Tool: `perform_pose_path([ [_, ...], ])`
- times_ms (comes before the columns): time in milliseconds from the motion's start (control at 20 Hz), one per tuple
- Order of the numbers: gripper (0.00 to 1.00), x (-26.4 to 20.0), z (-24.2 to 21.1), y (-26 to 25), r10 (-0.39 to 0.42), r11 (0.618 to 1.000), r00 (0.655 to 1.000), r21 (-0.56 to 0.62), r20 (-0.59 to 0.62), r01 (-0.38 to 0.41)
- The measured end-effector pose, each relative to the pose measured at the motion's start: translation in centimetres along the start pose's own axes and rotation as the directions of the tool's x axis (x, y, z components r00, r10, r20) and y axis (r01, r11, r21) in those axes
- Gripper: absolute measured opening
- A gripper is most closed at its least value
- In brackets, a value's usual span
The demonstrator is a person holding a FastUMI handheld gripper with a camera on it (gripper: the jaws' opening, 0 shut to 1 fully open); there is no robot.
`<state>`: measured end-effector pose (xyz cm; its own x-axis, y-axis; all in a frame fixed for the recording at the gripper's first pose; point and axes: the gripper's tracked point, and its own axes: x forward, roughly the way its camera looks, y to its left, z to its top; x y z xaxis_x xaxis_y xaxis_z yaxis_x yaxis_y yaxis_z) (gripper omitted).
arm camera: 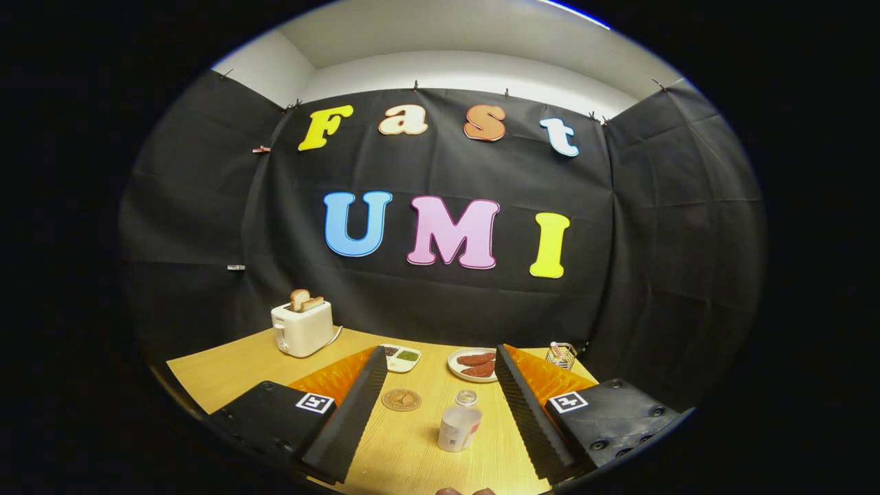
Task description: Take the bottle from table, then pour the juice into the cup, finally place the bottle on the coaster
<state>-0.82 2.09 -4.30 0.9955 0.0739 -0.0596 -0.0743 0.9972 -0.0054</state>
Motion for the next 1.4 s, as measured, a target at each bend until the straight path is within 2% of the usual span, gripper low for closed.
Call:
perform_pose_path([
  [300, 0.97, 1.4, -2.5, -0.8, -0.005, 1.000, 0.999, 0.008, -0.033, 0.005],
  [750, 0.97, 4.9, -10.1, -2.8, -0.018, 0.995, 0.991, 0.097, -0.132, 0.031],
  [1000, 0.97, 7.4, -13.1, -3.6, 0.003, 0.997, 0.990, 0.081, -0.141, 0.009],
  [1200, 0.97, 8.9, -15.1, -3.7, 0.017, 1.000, 0.992, 0.022, -0.127, -0.014],
  [1400, 0.97, 9.5, -18.1, -3.3, 0.027, 0.998, 0.987, 0.058, -0.158, -0.018],
])
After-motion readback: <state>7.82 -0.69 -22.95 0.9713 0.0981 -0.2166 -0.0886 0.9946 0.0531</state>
